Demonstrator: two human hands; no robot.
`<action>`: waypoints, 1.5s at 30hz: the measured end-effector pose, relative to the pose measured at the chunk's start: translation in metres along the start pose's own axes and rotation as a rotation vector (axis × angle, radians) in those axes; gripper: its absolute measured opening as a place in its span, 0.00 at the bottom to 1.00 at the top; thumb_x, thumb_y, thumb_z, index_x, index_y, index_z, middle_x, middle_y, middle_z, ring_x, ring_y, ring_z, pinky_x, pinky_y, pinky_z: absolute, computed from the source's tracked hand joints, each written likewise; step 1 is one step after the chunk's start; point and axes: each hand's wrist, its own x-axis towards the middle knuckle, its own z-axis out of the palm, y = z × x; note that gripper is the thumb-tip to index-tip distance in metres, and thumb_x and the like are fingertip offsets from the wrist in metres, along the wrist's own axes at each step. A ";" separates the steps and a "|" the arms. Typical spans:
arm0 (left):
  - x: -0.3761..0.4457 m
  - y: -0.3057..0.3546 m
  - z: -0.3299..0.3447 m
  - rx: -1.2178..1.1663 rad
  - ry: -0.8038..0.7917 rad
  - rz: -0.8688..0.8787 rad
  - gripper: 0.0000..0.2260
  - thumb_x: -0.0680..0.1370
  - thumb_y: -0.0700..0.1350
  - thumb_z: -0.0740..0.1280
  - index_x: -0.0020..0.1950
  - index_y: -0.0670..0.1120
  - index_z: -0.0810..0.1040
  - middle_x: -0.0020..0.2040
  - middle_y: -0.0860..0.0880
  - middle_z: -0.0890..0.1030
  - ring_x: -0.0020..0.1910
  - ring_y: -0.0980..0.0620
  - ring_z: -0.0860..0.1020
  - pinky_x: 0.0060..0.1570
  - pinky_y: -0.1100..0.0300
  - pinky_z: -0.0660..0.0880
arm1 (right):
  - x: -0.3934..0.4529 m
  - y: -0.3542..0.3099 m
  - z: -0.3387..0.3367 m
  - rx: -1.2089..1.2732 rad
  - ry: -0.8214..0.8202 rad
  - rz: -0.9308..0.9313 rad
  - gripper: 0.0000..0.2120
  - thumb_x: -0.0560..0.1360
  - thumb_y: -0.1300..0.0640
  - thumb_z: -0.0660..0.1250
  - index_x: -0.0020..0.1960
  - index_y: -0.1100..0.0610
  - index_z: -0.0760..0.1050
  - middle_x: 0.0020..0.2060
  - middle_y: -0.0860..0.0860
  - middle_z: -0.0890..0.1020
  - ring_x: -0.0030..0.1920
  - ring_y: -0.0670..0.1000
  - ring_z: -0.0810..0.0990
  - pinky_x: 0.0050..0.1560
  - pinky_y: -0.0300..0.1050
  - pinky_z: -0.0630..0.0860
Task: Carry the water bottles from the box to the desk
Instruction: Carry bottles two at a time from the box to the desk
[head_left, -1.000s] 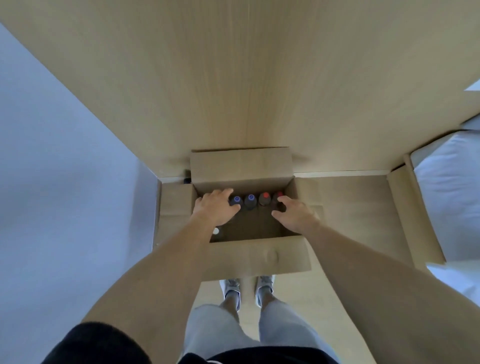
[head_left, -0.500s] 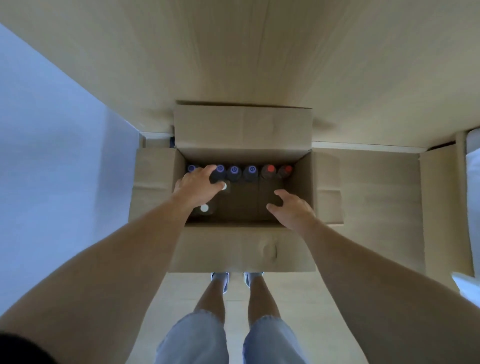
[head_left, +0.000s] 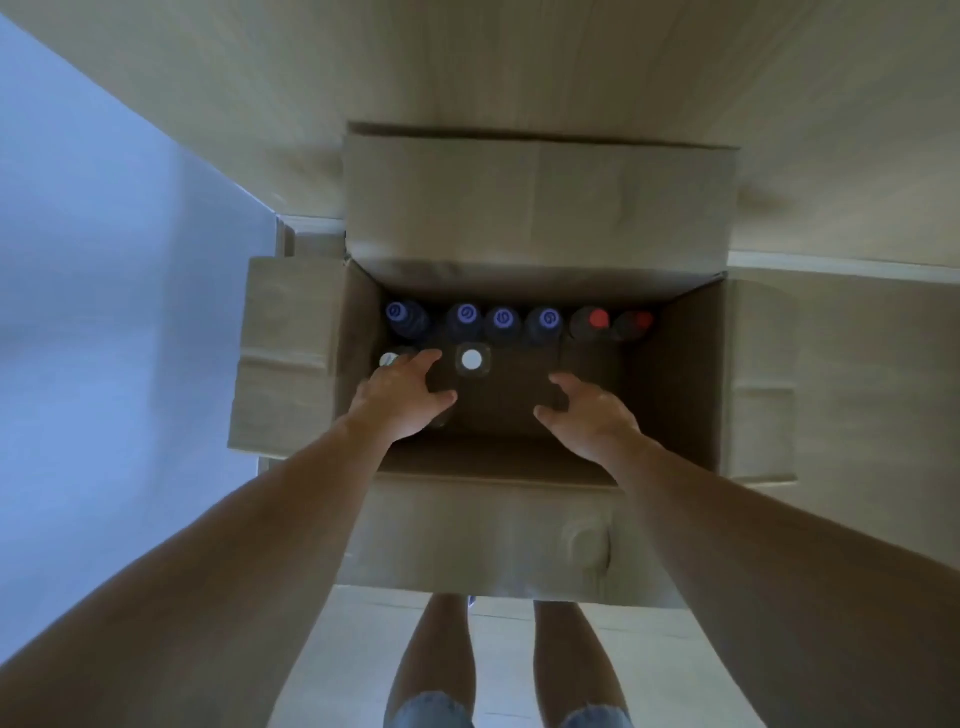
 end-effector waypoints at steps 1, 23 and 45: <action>0.006 -0.003 0.005 0.012 -0.015 -0.002 0.32 0.79 0.61 0.66 0.80 0.57 0.59 0.77 0.47 0.67 0.67 0.41 0.75 0.67 0.45 0.72 | 0.009 -0.001 0.004 -0.003 0.001 -0.004 0.30 0.79 0.39 0.62 0.78 0.43 0.58 0.70 0.53 0.73 0.67 0.58 0.73 0.62 0.51 0.74; 0.110 -0.036 0.084 0.695 -0.101 0.292 0.19 0.78 0.42 0.70 0.69 0.49 0.73 0.65 0.46 0.77 0.63 0.44 0.77 0.58 0.50 0.75 | 0.167 -0.031 0.106 -0.005 0.134 -0.292 0.42 0.74 0.53 0.74 0.80 0.46 0.55 0.77 0.54 0.64 0.74 0.59 0.67 0.70 0.56 0.69; 0.112 -0.029 0.099 0.551 0.012 0.234 0.16 0.80 0.40 0.67 0.68 0.46 0.73 0.64 0.45 0.77 0.63 0.46 0.76 0.61 0.53 0.75 | 0.174 -0.002 0.110 -0.048 0.277 -0.312 0.27 0.76 0.63 0.69 0.73 0.54 0.67 0.67 0.57 0.75 0.64 0.60 0.76 0.62 0.52 0.72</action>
